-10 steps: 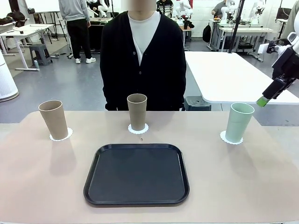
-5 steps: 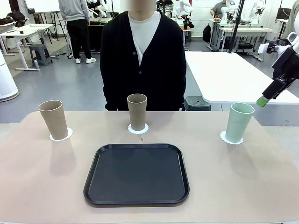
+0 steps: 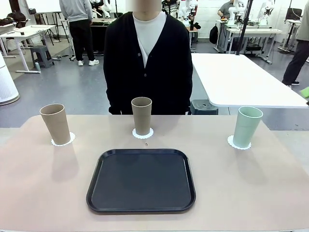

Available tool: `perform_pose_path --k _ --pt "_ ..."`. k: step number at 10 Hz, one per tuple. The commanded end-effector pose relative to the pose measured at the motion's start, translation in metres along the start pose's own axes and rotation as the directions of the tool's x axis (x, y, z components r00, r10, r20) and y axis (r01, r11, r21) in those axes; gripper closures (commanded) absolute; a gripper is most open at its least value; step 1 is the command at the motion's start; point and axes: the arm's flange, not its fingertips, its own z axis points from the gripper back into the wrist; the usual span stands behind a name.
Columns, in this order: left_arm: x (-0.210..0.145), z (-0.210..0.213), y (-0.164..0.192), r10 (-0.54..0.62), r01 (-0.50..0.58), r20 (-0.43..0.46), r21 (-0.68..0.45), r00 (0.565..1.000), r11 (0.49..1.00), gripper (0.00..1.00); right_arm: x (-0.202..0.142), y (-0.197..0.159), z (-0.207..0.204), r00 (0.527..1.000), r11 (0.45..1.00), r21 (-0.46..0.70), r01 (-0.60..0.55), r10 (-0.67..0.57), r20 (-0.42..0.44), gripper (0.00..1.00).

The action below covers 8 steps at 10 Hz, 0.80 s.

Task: Place coasters on the table and set cups on them.
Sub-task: Take one Reusable plastic cup from the Flat Tray and place it on a coaster set by the human.

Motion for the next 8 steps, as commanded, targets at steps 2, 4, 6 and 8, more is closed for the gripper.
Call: perform_pose_path --k 2,4,6,8 --pt "-0.001 0.002 -0.002 -0.003 0.003 0.002 -0.013 1.000 1.000 0.00 -0.013 -0.053 0.035 0.986 0.978 0.144 0.151 -0.159 0.047 0.00" --pt "-0.001 0.002 -0.002 -0.003 0.003 0.002 -0.013 1.000 1.000 0.00 -0.035 -0.079 0.044 0.978 0.960 0.218 0.175 -0.195 0.074 0.00" --pt "-0.001 0.002 -0.002 -0.003 0.003 0.002 -0.013 1.000 1.000 0.00 -0.065 -0.088 0.047 0.981 0.945 0.298 0.134 -0.170 0.097 0.00" --pt "-0.001 0.002 -0.002 -0.003 0.003 0.002 -0.013 1.000 1.000 0.00 -0.087 -0.095 0.041 0.984 0.937 0.325 0.125 -0.159 0.080 0.00"
